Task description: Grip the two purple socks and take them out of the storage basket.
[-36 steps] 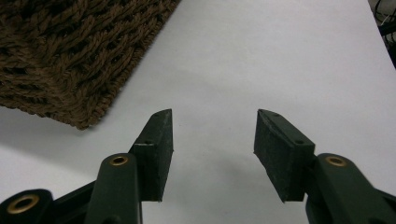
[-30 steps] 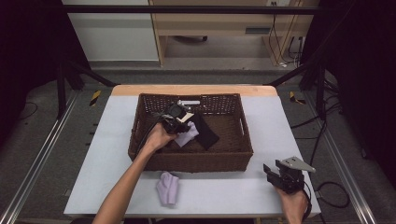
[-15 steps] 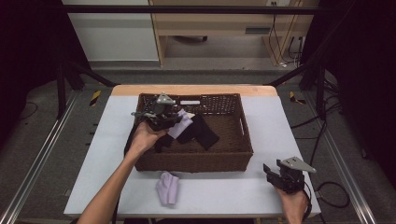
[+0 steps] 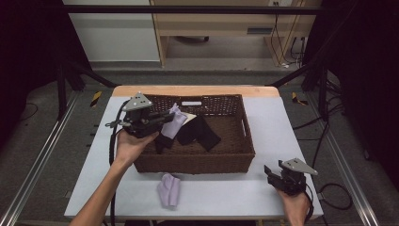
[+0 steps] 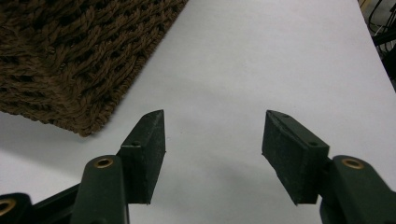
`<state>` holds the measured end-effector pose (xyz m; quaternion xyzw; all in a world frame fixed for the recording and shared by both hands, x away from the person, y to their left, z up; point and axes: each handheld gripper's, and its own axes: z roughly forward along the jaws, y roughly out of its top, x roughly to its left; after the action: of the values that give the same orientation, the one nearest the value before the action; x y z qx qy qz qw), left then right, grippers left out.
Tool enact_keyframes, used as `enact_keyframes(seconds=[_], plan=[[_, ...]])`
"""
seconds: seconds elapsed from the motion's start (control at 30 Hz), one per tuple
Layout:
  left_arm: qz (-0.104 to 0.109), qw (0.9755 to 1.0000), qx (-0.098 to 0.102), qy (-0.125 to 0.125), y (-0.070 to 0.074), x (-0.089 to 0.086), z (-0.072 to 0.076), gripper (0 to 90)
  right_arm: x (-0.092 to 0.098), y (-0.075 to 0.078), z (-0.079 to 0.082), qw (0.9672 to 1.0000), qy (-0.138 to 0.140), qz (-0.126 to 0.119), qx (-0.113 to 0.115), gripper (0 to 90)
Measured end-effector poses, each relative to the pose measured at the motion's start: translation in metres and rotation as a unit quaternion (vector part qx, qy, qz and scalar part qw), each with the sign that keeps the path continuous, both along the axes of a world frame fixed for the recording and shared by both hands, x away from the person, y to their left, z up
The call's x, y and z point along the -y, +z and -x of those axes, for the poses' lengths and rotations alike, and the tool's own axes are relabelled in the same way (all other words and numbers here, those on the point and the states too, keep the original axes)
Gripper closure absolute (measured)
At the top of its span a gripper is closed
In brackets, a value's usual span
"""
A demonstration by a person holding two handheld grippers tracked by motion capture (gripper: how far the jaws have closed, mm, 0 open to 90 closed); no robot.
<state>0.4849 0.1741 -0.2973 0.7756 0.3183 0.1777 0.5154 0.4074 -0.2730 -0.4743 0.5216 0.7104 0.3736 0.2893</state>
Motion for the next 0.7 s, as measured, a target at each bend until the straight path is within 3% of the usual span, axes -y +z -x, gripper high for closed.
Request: enact_keyframes(seconds=[0.23, 0.43, 0.57, 0.7], plan=[[0.031, 0.9989, 0.031, -0.014, 0.007, -0.012, 0.039, 82.0, -0.001, 0.000, 0.001, 1.0000, -0.002, 0.000, 0.004, 37.9], [0.038, 0.9978, 0.048, -0.026, 0.002, -0.021, 0.064, 81.9, -0.001, 0.001, 0.001, 0.9999, -0.003, 0.002, 0.010, 36.3], [0.040, 0.9976, 0.046, -0.032, -0.005, -0.025, 0.077, 81.9, -0.002, 0.002, 0.002, 0.9999, -0.004, 0.000, 0.012, 34.2], [0.029, 0.9978, 0.041, -0.044, -0.017, -0.022, 0.090, 81.9, -0.003, 0.001, 0.002, 0.9999, -0.005, 0.003, 0.012, 33.3]])
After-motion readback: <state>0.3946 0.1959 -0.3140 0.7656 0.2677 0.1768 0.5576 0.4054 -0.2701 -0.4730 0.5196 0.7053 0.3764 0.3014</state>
